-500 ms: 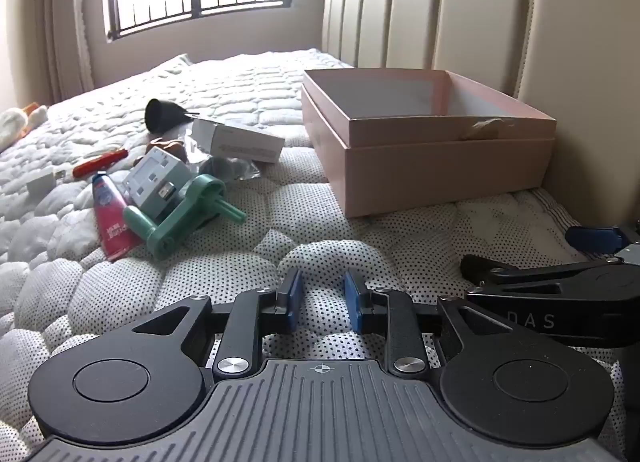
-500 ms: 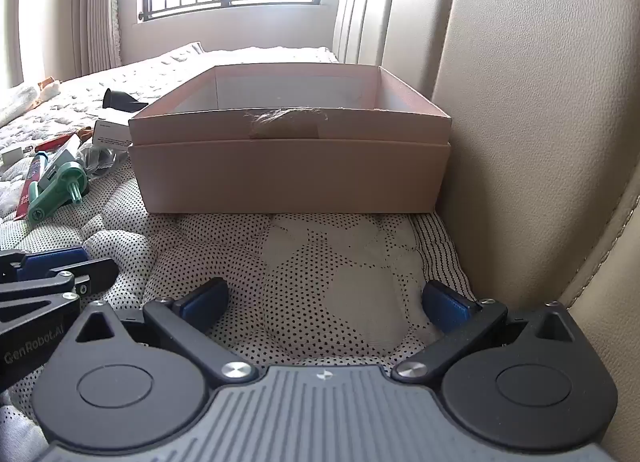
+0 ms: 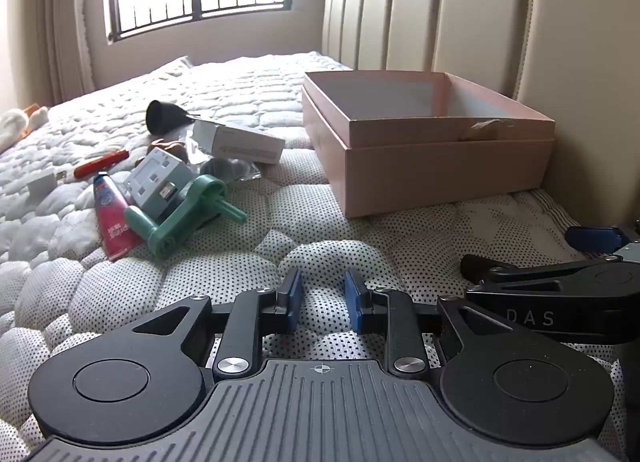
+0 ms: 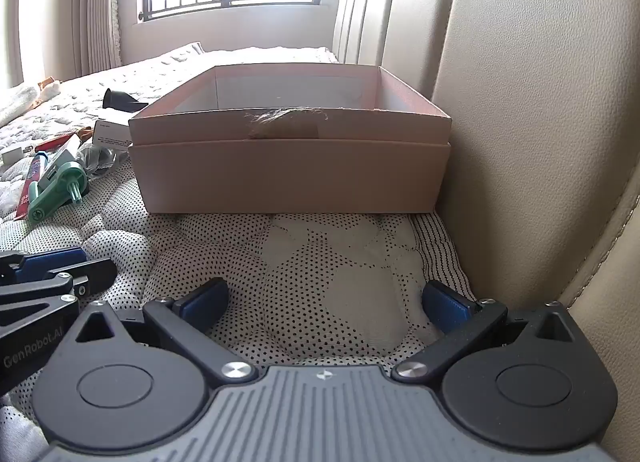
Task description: Organize rigid objects
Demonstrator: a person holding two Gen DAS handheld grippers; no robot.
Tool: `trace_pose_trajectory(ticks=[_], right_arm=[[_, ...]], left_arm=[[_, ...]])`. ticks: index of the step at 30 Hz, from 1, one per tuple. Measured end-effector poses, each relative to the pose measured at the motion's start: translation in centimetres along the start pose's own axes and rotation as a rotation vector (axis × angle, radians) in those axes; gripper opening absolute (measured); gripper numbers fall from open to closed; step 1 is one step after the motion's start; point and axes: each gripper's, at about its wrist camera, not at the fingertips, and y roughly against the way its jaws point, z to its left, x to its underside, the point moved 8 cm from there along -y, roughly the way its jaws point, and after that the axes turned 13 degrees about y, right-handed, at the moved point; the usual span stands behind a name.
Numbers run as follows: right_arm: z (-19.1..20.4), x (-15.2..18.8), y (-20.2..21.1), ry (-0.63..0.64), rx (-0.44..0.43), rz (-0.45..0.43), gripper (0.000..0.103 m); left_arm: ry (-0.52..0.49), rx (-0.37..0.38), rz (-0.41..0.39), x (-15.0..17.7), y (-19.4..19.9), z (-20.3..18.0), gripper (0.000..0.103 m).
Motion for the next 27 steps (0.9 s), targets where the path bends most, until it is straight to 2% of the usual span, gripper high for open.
trace_pose_trajectory(ticks=[27], right_arm=[[0.0,0.03,0.01,0.0,0.001,-0.002,0.103]], left_arm=[[-0.002,-0.001,-0.004,0.0,0.26,0.15,0.027]])
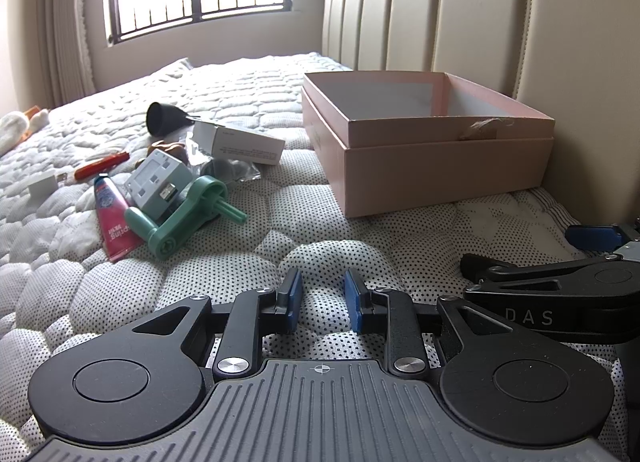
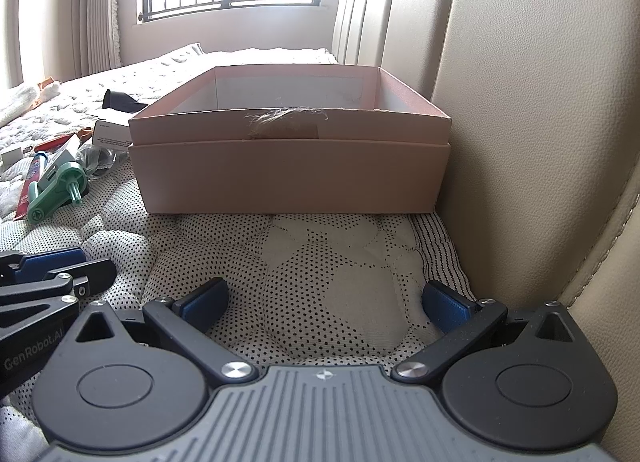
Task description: Organize rigid objects
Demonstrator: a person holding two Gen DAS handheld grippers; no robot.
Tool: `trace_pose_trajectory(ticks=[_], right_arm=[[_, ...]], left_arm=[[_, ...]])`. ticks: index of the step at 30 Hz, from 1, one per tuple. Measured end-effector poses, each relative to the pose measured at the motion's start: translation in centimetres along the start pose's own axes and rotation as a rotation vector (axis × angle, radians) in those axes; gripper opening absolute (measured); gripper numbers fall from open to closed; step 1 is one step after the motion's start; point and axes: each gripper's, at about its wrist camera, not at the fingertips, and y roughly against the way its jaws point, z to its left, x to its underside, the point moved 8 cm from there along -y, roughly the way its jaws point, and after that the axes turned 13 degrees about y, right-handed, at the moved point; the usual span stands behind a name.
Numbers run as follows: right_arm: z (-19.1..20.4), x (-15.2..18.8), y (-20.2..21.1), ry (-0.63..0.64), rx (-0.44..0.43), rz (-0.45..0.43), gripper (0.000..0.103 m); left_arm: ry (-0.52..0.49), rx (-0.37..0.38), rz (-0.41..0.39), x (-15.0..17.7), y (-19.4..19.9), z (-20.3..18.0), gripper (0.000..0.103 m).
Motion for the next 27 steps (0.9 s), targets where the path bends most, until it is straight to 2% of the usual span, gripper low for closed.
trace_pose_trajectory(ticks=[27], right_arm=[[0.02,0.06,0.0,0.0,0.001,-0.001,0.103]], left_arm=[[-0.013,-0.011,-0.006,-0.02,0.12,-0.36,0.027]])
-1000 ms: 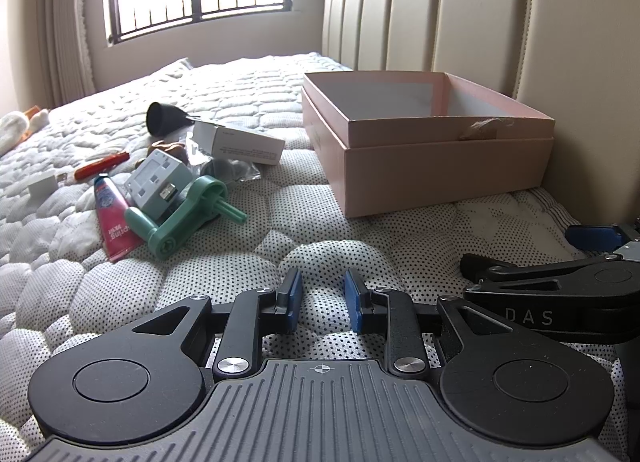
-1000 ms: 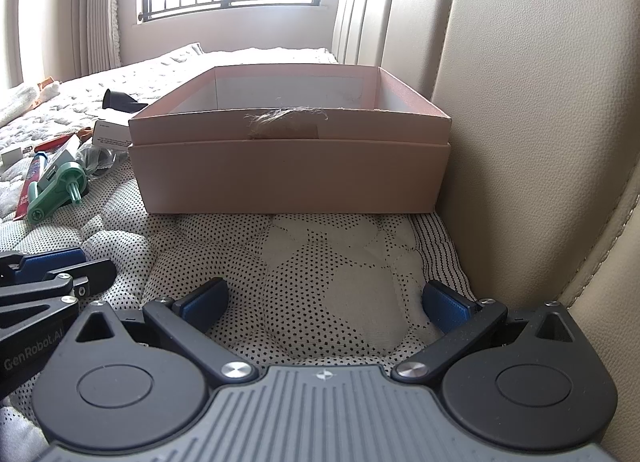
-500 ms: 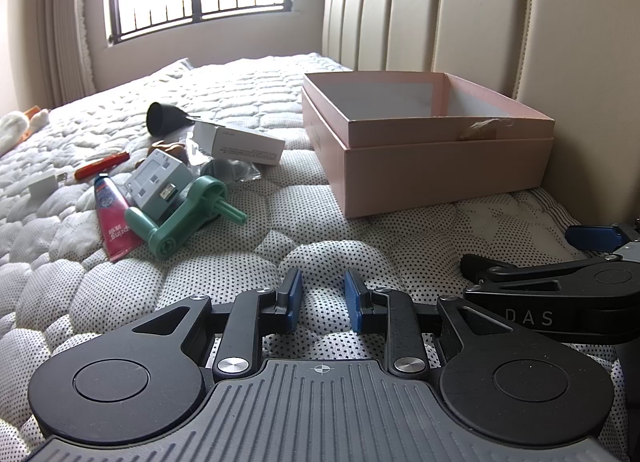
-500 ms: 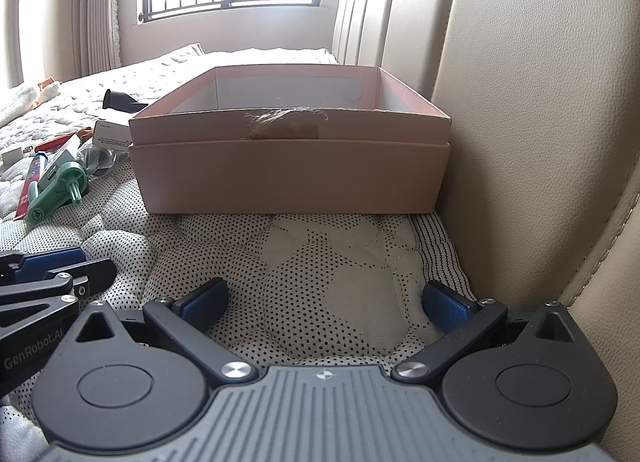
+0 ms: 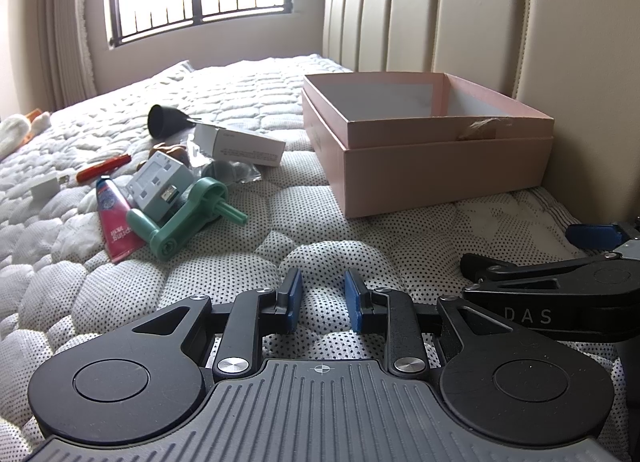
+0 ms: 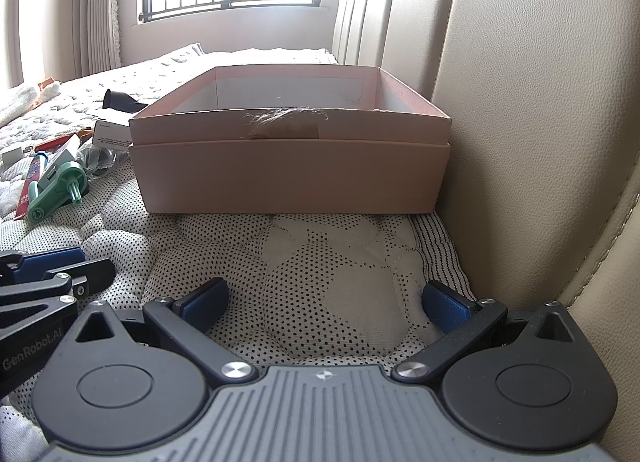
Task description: Organize rigid objects
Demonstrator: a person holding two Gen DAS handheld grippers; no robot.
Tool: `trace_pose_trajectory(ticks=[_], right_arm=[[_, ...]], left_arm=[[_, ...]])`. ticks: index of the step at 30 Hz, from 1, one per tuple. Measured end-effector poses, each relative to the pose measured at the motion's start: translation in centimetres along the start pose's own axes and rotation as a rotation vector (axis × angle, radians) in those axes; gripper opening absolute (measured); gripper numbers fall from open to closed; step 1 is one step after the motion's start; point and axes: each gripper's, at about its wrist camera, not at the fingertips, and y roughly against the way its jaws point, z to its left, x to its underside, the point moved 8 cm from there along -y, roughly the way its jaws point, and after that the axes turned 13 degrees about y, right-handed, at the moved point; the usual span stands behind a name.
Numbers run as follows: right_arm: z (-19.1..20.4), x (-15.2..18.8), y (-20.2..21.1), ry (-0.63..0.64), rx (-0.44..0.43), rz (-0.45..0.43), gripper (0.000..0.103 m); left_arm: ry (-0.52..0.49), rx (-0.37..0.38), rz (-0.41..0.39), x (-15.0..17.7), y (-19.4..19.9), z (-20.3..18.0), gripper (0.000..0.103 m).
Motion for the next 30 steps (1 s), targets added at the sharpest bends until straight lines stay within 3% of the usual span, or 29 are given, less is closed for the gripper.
trace_pose_trajectory(ticks=[15,20,23,26,30], right_arm=[[-0.1,-0.3,0.3,0.006,-0.001,0.001,0.103],[0.1,-0.6,0.4,0.019,-0.006,0.009,0.103],[-0.3,-0.8,-0.1,-0.023,-0.068,0.059,0.103],[-0.5,-1.1,-0.5,-0.068,-0.094,0.122,0.103],[0.1,-1.5,-1.1,-0.035,-0.057,0.218,0.103]], left_arm=[[0.001,0.0,0.001,0.0,0.0,-0.1,0.027],[0.061,0.042,0.024,-0.3,-0.2,0.7,0.027],[0.091,0.108,0.06,-1.0,-0.3,1.4,0.027],[0.138,0.225,0.093,-3.3,-0.2,3.1,0.027],[0.149,0.209,-0.021,-10.4,-0.9,8.1,0.027]])
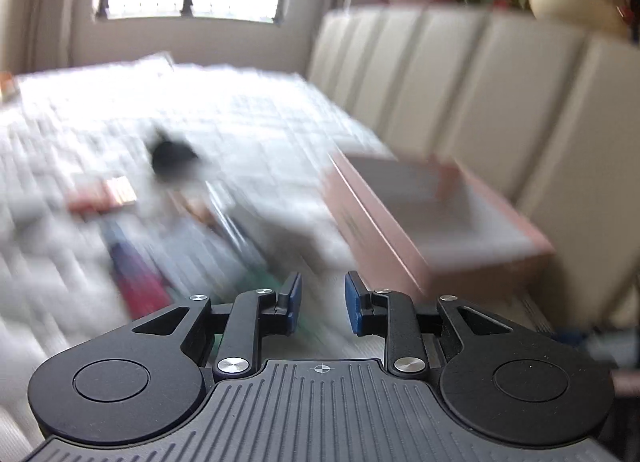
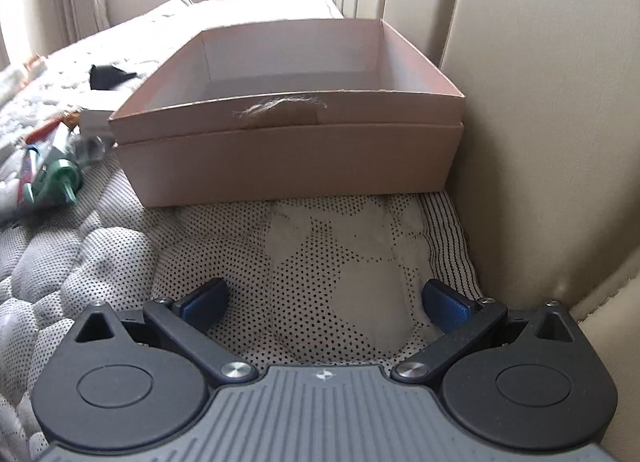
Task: Organize rigid objects
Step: 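Grasp the small grey block from the bed with the right gripper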
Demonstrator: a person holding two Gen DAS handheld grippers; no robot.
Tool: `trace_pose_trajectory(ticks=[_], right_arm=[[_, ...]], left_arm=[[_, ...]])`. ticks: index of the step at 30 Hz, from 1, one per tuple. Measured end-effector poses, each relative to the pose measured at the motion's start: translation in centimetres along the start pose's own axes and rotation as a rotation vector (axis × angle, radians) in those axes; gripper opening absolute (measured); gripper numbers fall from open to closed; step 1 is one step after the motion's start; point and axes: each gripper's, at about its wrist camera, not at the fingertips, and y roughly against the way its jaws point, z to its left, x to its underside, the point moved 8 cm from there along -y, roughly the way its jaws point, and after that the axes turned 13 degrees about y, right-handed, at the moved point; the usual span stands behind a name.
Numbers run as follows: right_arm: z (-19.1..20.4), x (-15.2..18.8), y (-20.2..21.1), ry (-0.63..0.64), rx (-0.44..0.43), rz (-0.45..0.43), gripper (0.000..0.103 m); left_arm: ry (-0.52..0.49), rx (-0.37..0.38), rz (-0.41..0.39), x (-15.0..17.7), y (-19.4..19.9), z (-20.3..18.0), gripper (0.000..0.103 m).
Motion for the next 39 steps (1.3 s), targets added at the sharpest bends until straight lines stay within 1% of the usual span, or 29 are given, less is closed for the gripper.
trace_pose_trajectory(ticks=[3,5,8,9,10,11,13,15,16,17,18,19,21,22,24,26,27,28,32,34,36,38,39], right_arm=[[-0.1,0.0,-0.2,0.001,-0.013,0.016,0.103],[-0.1,-0.1,-0.3,0.007,-0.026,0.028,0.103],[0.0,0.0,-0.3,0.025,-0.039,0.033,0.103],[0.0,0.0,-0.3,0.029,-0.043,0.031,0.103],[0.1,0.1,-0.3,0.033,-0.044,0.027,0.103],[0.2,0.2,-0.2,0.033,-0.042,0.02,0.103],[0.3,0.4,-0.1,0.041,-0.031,-0.006,0.103],[0.2,0.8,0.2,0.043,-0.032,-0.029,0.103],[0.1,0.8,0.2,0.045,-0.035,-0.035,0.103],[0.1,0.8,0.2,0.045,-0.037,-0.037,0.103],[0.0,0.8,0.3,0.045,-0.037,-0.038,0.103],[0.1,0.8,0.3,0.045,-0.035,-0.039,0.103],[0.0,0.8,0.2,0.045,-0.035,-0.041,0.103],[0.0,0.8,0.2,0.045,-0.036,-0.041,0.103],[-0.1,0.8,0.2,0.049,-0.038,-0.044,0.103],[-0.1,0.9,0.3,0.053,-0.039,-0.048,0.103],[-0.1,0.9,0.3,0.055,-0.039,-0.049,0.103],[-0.1,0.9,0.3,0.056,-0.038,-0.05,0.103],[0.0,0.9,0.3,0.061,-0.037,-0.06,0.103],[0.0,0.8,0.4,0.064,-0.038,-0.053,0.103],[0.1,0.4,0.7,0.065,-0.041,-0.032,0.103],[0.5,-0.2,1.5,0.07,-0.046,-0.034,0.103],[1.2,-0.7,2.4,0.09,-0.053,-0.05,0.103]], left_arm=[[-0.032,-0.031,-0.058,-6.6,-2.0,3.2,0.027],[-0.062,-0.058,-0.087,-11.4,-4.4,5.2,0.027],[-0.071,-0.094,-0.063,-16.4,-8.9,7.6,0.027],[-0.066,-0.092,-0.042,-17.6,-10.7,8.3,0.027],[-0.053,-0.091,-0.001,-18.5,-12.7,9.0,0.027],[-0.041,-0.092,0.04,-18.4,-13.9,9.3,0.027],[-0.046,-0.113,0.155,-17.9,-17.1,10.6,0.027],[-0.11,-0.161,0.219,-16.3,-18.8,11.8,0.028],[-0.156,-0.191,0.248,-15.5,-19.4,12.4,0.03],[-0.188,-0.204,0.262,-15.1,-19.5,12.9,0.039],[-0.21,-0.193,0.268,-14.6,-19.9,12.9,0.047],[-0.212,-0.175,0.284,-14.4,-20.1,12.9,0.049],[-0.224,-0.183,0.317,-13.7,-20.9,12.7,0.054],[-0.225,-0.174,0.333,-13.3,-21.2,12.6,0.056],[-0.201,-0.157,0.4,-12.1,-22.0,12.9,0.055],[-0.209,-0.145,0.373,-12.0,-22.0,13.1,0.056],[-0.204,-0.135,0.368,-12.1,-21.9,13.2,0.053],[-0.195,-0.124,0.366,-12.3,-21.8,13.2,0.053],[-0.113,-0.085,0.313,-13.2,-19.5,13.3,0.052],[-0.048,-0.047,0.282,-13.1,-17.1,13.4,0.052],[0.011,-0.008,0.25,-12.7,-13.6,13.7,0.052],[0.03,0.035,0.213,-11.9,-9.2,14.1,0.051],[0.022,0.041,0.191,-11.4,-6.9,14.4,0.051]])
